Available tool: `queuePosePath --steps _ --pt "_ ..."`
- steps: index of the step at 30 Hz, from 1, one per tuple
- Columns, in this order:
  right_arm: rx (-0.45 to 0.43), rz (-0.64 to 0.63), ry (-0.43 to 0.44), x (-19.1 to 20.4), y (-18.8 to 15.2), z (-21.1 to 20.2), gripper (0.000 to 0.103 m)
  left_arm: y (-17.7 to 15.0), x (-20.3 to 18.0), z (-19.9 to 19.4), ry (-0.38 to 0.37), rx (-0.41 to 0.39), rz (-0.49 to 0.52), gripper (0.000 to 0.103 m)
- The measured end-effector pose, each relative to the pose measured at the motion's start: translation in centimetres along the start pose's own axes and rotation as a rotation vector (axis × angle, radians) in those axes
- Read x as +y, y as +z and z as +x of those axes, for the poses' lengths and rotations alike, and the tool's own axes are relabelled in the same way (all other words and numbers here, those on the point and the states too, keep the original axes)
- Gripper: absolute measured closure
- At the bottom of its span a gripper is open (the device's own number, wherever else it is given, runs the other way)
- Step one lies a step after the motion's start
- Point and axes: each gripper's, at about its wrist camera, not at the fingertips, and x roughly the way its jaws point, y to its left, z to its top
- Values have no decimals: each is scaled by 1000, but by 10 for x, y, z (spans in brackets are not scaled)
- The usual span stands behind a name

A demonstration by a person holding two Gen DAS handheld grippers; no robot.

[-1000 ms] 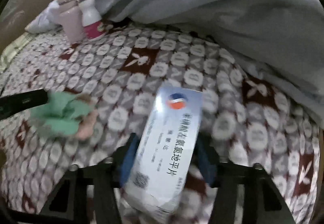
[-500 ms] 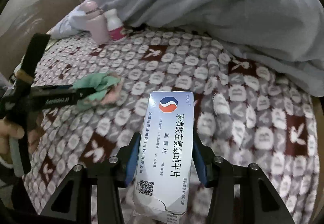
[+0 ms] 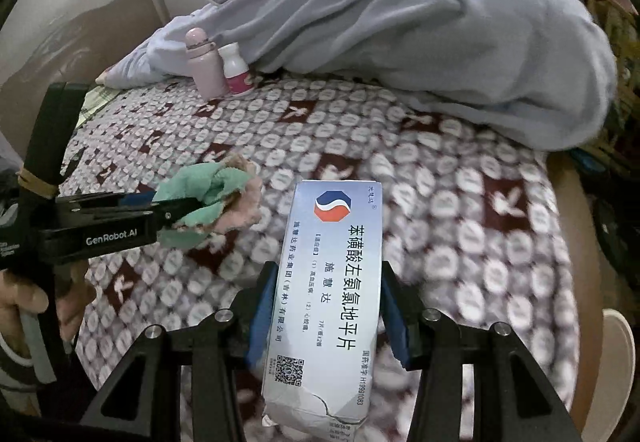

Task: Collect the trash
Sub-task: 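Carry the green towel and medicine box over the white bucket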

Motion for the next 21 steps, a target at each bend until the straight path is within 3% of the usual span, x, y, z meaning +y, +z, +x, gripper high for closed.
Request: queuePosePath --steps 21 --pt "-41 118 -123 -87 -59 -79 56 -24 -123 -10 -53 1 126 59"
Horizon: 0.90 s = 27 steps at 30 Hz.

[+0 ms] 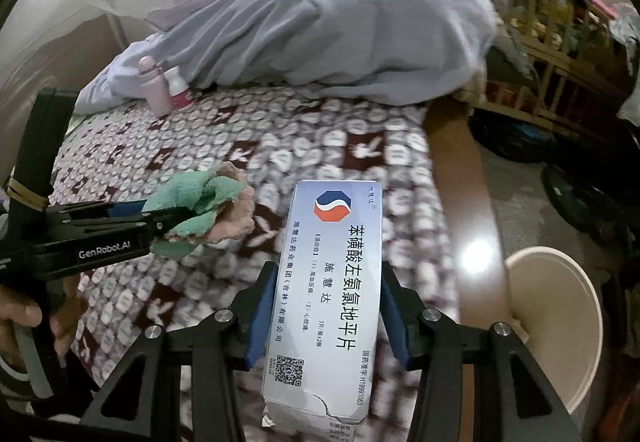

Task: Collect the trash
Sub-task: 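Carry the green towel and medicine box over the white bucket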

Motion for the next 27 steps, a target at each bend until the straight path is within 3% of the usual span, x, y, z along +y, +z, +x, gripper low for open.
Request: queuePosePath --steps 27 --pt "-20 218 -179 -149 -54 -67 56 10 -174 16 -89 5 248 59"
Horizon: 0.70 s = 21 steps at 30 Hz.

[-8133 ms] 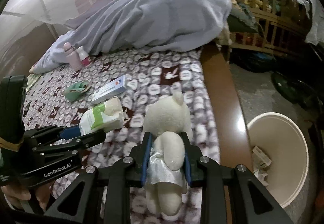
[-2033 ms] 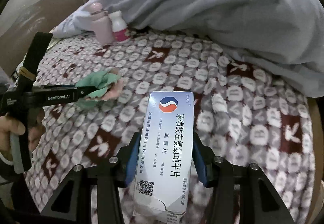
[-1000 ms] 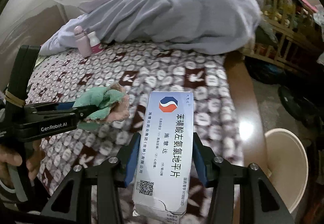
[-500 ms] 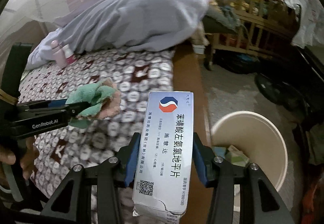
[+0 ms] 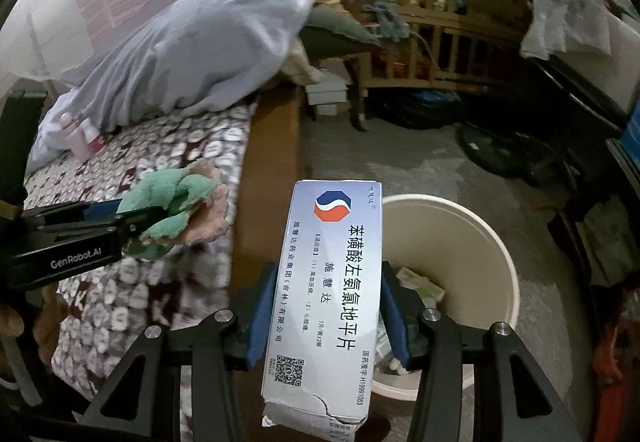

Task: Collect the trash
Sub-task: 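Carry the green towel and medicine box over the white bucket, then open both tools to drop the towel and medicine box into the bucket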

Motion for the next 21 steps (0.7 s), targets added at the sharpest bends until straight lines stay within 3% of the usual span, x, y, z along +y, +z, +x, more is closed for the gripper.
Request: queuePosePath --steps 10,21 --pt "28 73 -54 -47 -13 6 56 8 -47 19 -28 18 67 59" --pt "49 128 -80 -77 -24 15 56 13 -84 34 -127 52 102 55"
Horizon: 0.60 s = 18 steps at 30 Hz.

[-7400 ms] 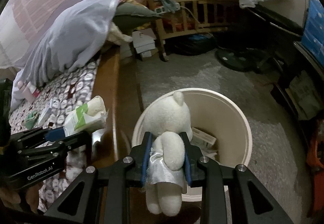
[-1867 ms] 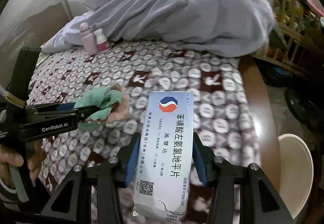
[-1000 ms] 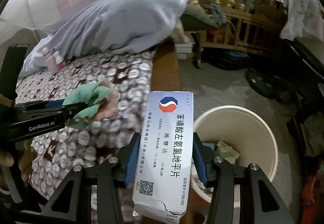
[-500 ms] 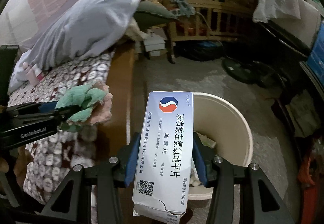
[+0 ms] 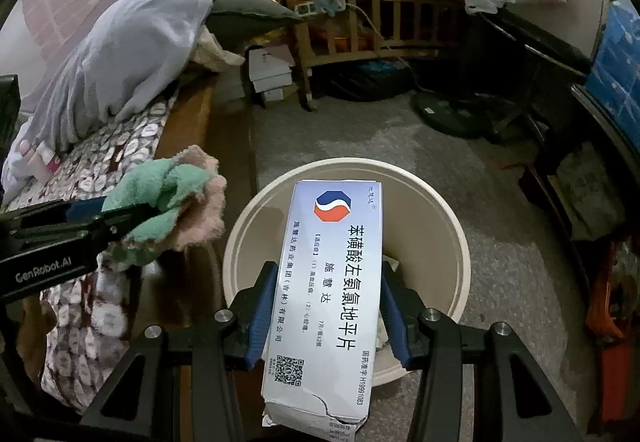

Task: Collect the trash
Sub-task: 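Open both tools to drop the towel and medicine box into the bucket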

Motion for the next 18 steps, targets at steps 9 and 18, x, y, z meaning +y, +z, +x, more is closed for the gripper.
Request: queuePosePath --steps 9,18 --pt "-22 37 -72 -16 1 4 48 6 -10 -2 -88 -37 -11 34" --pt "-25 70 -53 -13 -5 -2 43 -5 1 -23 -49 -99 -23 31"
